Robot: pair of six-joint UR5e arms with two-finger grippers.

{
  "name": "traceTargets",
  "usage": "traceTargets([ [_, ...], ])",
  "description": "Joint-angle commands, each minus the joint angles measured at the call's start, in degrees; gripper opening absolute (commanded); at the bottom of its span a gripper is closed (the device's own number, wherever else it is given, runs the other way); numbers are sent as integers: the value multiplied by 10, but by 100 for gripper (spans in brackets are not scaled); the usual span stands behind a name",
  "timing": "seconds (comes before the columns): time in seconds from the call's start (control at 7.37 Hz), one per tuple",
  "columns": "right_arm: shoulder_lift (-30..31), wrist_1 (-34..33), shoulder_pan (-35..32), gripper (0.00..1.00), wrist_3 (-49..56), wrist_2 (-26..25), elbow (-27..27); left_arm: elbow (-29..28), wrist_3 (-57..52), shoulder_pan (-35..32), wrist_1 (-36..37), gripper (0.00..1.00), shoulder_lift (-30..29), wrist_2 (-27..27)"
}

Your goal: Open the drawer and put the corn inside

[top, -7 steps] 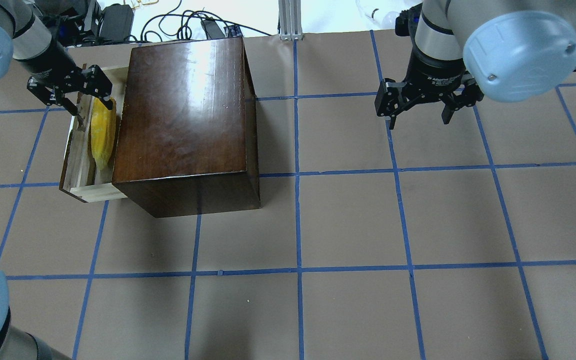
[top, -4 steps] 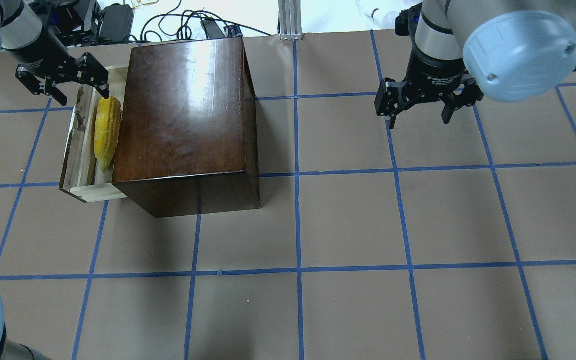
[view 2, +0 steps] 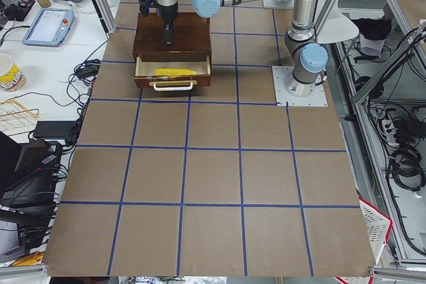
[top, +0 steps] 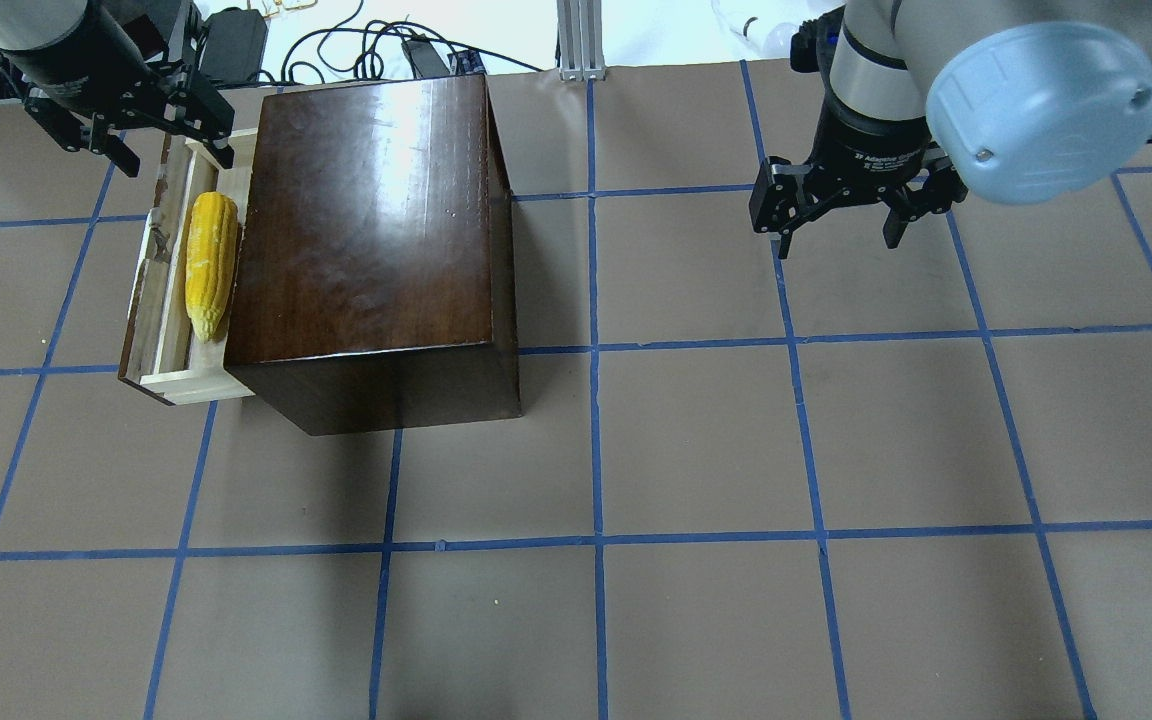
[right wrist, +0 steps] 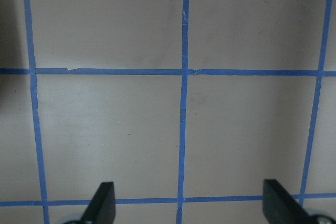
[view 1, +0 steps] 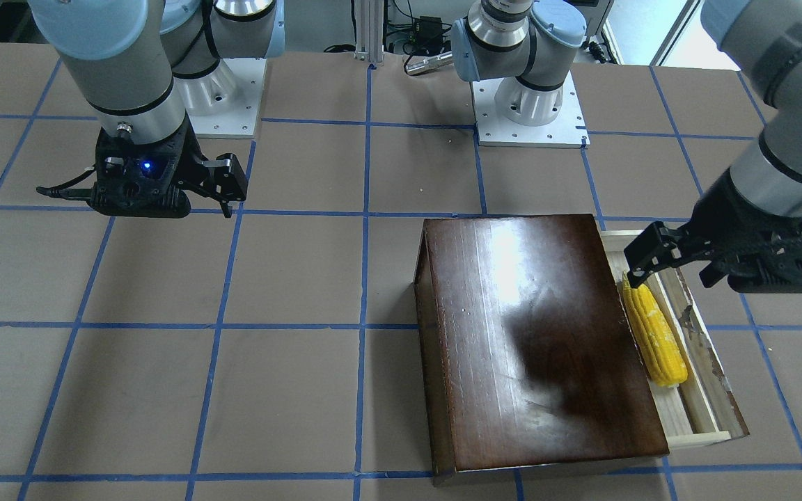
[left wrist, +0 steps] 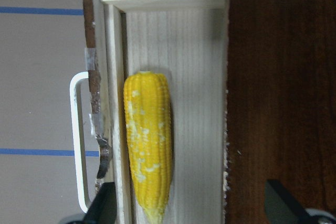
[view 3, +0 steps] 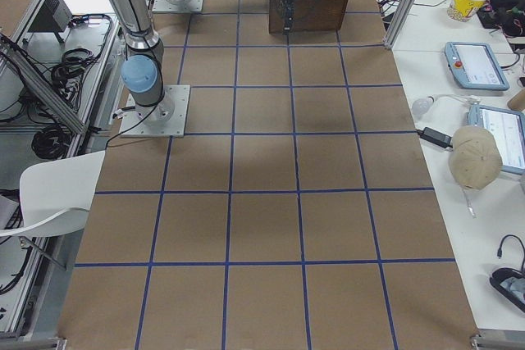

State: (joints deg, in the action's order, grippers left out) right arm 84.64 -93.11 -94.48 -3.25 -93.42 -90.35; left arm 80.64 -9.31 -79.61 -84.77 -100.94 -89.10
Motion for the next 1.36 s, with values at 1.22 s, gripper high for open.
traceTargets([
  [1.22,0,0,0,100,0,-1,0,68,38,-118,-17,100,118,-24],
])
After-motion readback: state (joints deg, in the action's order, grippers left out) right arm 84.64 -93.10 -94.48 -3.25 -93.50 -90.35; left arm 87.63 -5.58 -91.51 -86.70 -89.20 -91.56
